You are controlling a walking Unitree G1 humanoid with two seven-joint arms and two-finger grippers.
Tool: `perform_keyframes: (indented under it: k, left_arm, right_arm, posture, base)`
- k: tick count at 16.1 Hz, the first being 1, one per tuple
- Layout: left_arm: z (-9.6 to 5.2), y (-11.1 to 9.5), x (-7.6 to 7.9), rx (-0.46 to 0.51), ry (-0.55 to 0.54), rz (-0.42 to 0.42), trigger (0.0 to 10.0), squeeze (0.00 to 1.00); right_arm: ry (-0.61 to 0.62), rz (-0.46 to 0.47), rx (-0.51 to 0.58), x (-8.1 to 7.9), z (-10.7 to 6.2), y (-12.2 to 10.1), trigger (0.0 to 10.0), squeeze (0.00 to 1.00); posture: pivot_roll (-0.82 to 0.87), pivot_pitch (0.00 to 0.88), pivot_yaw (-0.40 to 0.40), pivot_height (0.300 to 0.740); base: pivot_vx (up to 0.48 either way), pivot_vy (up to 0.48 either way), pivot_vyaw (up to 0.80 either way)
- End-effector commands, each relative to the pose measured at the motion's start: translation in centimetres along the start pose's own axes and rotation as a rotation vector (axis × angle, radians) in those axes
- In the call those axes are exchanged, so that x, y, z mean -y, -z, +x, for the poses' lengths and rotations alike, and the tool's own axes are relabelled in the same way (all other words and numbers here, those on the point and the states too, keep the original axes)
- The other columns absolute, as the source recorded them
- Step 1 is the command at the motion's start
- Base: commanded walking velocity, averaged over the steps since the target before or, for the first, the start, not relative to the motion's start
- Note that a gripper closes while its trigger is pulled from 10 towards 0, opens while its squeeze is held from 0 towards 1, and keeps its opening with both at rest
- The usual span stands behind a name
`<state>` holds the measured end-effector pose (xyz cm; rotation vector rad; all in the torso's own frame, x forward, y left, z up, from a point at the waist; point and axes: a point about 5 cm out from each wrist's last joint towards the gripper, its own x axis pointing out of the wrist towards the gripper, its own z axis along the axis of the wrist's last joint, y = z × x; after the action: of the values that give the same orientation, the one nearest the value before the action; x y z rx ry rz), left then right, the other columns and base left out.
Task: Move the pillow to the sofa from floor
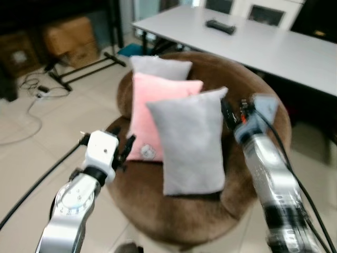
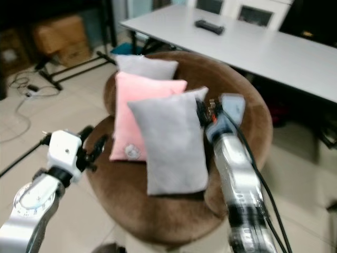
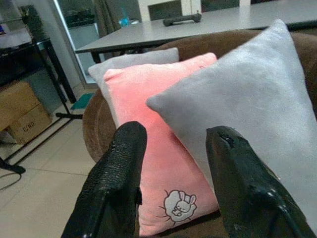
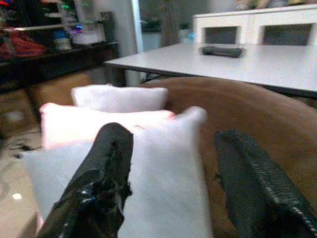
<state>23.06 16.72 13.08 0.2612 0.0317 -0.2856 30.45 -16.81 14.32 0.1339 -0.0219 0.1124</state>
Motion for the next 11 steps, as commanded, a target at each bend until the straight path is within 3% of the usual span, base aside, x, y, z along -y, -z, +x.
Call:
perform_keyframes:
  k: [1, 5, 11]
  left_arm:
    - [-0.4, -0.5, 0.2, 0.008, -0.013, 0.014, 10.0, 0.0]
    - [-2.2, -0.6, 0.4, -0.019, -0.054, 0.027, 10.0, 0.0]
    - [-1.5, -0.7, -0.3, -0.024, -0.12, 0.028, 10.0, 0.0]
  right_arm:
    - [0.023, -0.01, 0.018, 0.2, -1.4, -0.9, 10.0, 1.0]
    - [0.118, 0.039, -0.131, 0.6, -6.6, 0.6, 10.0, 1.0]
    - [0.176, 0.0, -0.228, 0.5, -6.5, 0.8, 10.0, 1.0]
  posture:
    - [0.05, 0.0, -0.042, 0.74]
    - [0.05, 0.0, -0.052, 0.74]
    - [0.04, 0.0, -0.046, 0.74]
  base:
    - [0.0, 0.0, -0.76]
    - [0.0, 0.0, -0.79]
    - [0.0, 0.0, -0.78]
